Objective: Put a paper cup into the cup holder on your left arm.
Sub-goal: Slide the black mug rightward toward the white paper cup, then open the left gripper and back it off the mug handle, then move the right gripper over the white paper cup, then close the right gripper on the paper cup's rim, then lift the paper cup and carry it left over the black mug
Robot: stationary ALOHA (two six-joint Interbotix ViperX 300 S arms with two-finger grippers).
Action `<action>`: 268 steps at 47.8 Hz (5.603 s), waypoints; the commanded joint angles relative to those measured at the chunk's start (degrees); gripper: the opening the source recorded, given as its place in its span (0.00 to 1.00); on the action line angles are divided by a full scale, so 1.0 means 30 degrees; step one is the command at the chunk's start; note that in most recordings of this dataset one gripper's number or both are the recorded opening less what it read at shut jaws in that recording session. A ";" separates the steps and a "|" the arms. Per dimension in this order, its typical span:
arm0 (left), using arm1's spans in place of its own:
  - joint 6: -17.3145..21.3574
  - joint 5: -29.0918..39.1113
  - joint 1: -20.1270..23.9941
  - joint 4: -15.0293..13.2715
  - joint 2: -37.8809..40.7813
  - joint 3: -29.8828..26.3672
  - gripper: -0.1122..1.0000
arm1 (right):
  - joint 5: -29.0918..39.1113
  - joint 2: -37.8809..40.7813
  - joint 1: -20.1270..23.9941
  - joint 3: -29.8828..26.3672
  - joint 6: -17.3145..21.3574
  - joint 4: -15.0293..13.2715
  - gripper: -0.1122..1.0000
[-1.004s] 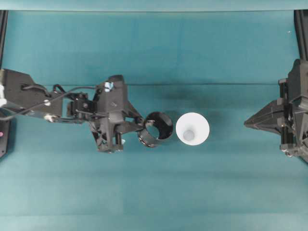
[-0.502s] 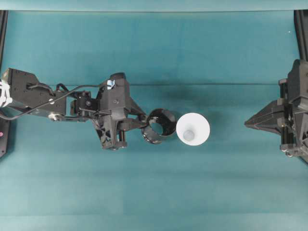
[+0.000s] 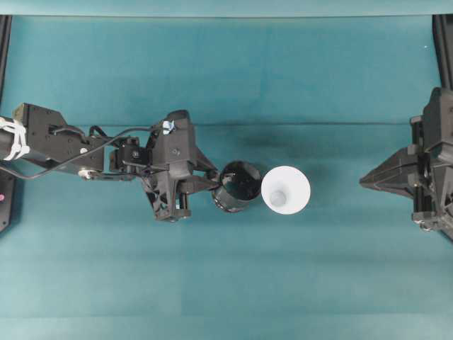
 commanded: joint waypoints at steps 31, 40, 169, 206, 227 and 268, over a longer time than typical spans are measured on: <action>0.0000 0.0850 -0.0615 0.0059 0.0176 0.0732 0.39 | 0.0117 0.0088 -0.0059 -0.0381 0.0234 0.0000 0.09; 0.0029 0.0820 -0.0586 0.0059 0.0293 0.0469 0.39 | 0.0117 0.0176 -0.0059 -0.0381 0.0264 0.0000 0.09; -0.0381 0.5391 -0.0996 0.0029 -0.4863 0.1699 0.87 | 0.2256 1.5645 -0.2373 -0.9141 0.0674 -0.0557 0.86; -0.0469 0.5361 -0.0996 0.0059 -0.4687 0.1699 0.87 | 0.2314 1.5908 -0.2021 -0.8965 0.0791 -0.0293 0.30; -0.0469 0.5361 -0.0996 0.0059 -0.4482 0.1670 0.86 | 0.4277 1.4766 -0.2021 -0.9082 0.0791 0.0381 0.09; -0.1641 0.5010 -0.0996 0.0059 -0.4453 0.1699 0.86 | 0.7852 1.4355 -0.2168 -1.5176 0.0762 0.0908 0.09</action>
